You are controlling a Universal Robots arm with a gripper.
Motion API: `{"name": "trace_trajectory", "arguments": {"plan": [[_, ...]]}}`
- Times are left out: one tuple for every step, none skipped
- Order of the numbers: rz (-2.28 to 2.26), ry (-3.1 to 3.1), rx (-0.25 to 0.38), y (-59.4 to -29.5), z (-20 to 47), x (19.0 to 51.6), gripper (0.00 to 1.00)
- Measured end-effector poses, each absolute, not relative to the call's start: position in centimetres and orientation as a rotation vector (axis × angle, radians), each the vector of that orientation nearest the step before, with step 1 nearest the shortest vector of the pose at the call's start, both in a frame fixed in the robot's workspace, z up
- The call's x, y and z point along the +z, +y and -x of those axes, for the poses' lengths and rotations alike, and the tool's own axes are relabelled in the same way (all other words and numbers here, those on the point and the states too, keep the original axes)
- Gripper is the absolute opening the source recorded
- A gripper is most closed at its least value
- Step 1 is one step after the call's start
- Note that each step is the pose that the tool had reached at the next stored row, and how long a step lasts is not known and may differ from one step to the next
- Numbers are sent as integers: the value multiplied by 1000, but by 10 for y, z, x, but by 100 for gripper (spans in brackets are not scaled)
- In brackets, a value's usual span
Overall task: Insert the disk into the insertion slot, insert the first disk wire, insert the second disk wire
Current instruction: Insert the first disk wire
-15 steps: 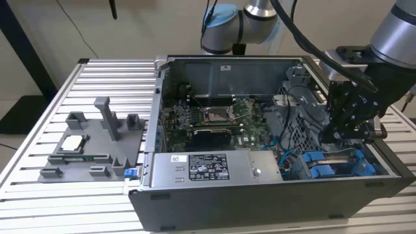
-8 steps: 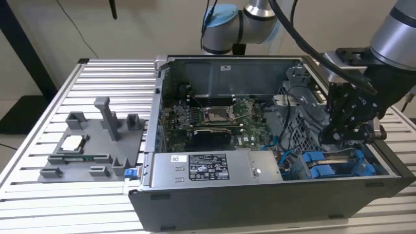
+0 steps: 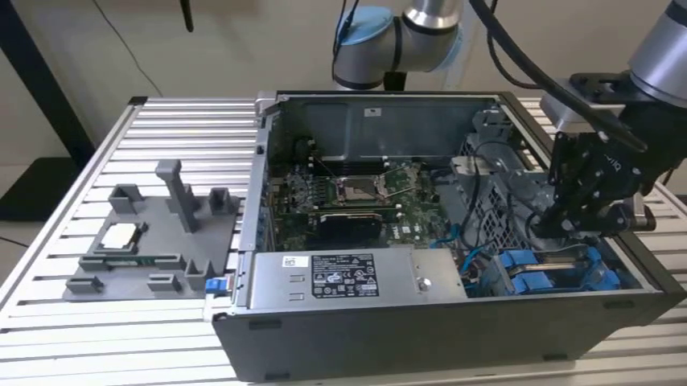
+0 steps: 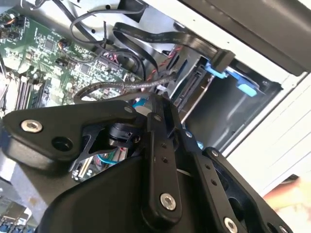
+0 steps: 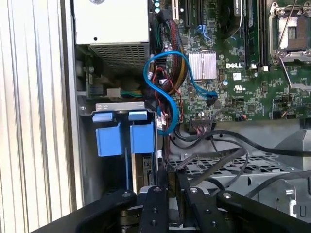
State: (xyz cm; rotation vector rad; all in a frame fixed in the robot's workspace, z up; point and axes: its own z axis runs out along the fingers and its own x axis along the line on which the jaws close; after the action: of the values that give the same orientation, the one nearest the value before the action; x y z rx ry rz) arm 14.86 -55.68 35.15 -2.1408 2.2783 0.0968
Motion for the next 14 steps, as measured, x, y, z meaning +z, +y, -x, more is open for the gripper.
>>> {"name": "trace_trajectory", "arguments": {"plan": [[2141,2278,97,-559,-150,352,19],[2141,2278,97,-561,-151,352,19],[2141,2278,97,-563,-152,352,19],[2141,2278,97,-565,-154,352,19],[2141,2278,97,-567,-155,352,19],[2142,2278,97,-568,-156,352,19],[2143,2277,97,-569,-157,352,19],[2143,2276,97,-569,-158,352,19],[2143,2276,97,-569,-158,352,19],[2143,2276,97,-569,-158,352,19],[2143,2276,97,-569,-158,352,19],[2143,2276,97,-569,-158,352,19],[2143,2276,97,-569,-158,352,19],[2143,2276,97,-569,-158,352,19]]}}
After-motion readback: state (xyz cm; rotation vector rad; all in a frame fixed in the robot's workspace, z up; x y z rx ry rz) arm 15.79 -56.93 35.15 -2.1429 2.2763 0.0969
